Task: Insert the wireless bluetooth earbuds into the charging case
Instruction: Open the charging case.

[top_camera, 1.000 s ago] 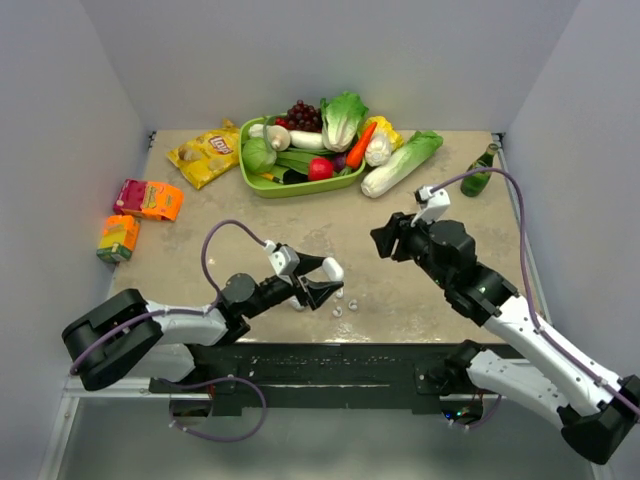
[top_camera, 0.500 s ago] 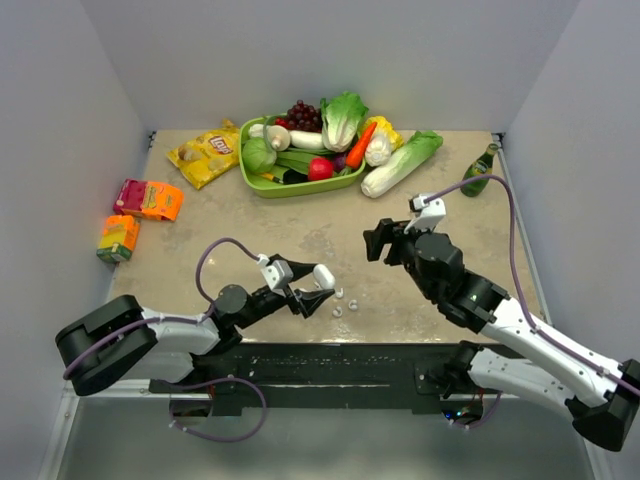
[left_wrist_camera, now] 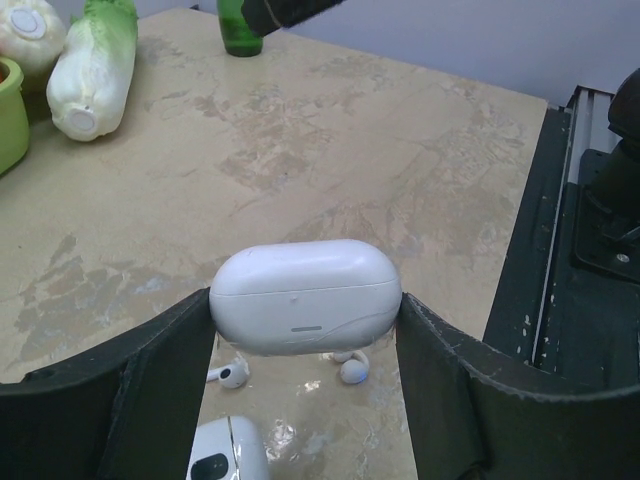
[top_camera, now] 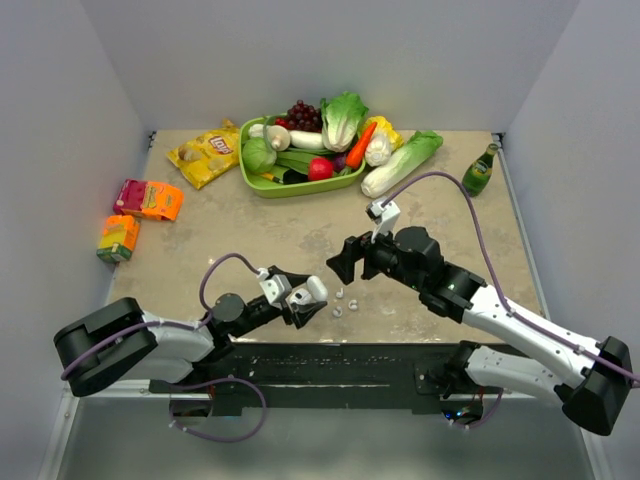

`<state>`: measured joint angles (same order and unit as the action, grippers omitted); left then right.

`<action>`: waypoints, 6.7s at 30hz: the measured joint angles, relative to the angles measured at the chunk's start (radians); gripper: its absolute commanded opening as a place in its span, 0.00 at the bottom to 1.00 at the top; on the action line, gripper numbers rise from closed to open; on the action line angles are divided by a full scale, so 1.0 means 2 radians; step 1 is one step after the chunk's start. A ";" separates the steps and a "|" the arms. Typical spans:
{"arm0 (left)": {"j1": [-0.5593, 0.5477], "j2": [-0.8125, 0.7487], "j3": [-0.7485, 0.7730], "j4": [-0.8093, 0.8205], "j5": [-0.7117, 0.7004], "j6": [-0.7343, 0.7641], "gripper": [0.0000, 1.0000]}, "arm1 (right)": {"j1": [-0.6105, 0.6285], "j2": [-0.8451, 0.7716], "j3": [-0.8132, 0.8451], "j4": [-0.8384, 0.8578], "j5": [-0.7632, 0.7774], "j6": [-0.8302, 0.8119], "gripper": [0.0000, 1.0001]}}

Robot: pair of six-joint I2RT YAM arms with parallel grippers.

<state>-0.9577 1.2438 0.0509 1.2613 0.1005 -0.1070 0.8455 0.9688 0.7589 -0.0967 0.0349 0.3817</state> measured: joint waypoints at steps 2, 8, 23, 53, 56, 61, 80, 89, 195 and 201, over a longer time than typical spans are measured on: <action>-0.003 -0.003 0.000 0.000 0.002 0.011 0.00 | 0.000 0.008 0.000 0.002 -0.023 0.001 0.91; -0.014 -0.018 0.002 0.000 0.008 0.049 0.00 | 0.000 0.039 0.000 0.000 -0.066 0.000 0.90; -0.043 -0.030 0.028 -0.004 -0.005 0.117 0.00 | 0.000 0.056 0.002 -0.005 -0.094 -0.002 0.84; -0.070 -0.059 0.028 -0.013 -0.061 0.161 0.00 | 0.002 0.006 0.006 -0.037 -0.029 0.018 0.77; -0.072 -0.065 0.028 -0.004 -0.067 0.165 0.00 | 0.002 -0.014 0.006 -0.033 -0.034 0.025 0.77; -0.072 -0.068 0.028 0.000 -0.070 0.168 0.00 | 0.002 -0.019 0.006 -0.018 -0.064 0.035 0.73; -0.080 -0.078 0.028 0.001 -0.078 0.170 0.00 | 0.000 0.012 -0.009 0.013 -0.106 0.060 0.59; -0.084 -0.083 0.026 0.001 -0.081 0.178 0.00 | -0.016 0.008 -0.021 0.027 -0.119 0.072 0.50; 0.035 -0.051 0.170 -0.183 0.249 -0.093 0.58 | 0.156 -0.024 0.101 -0.170 0.086 -0.227 0.00; 0.035 -0.051 0.170 -0.183 0.249 -0.093 0.44 | 0.156 -0.024 0.101 -0.170 0.086 -0.227 0.00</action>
<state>-0.8875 1.1423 0.3908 0.8955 0.5976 -0.2939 1.1584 0.9211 0.9611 -0.4370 0.2062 -0.0715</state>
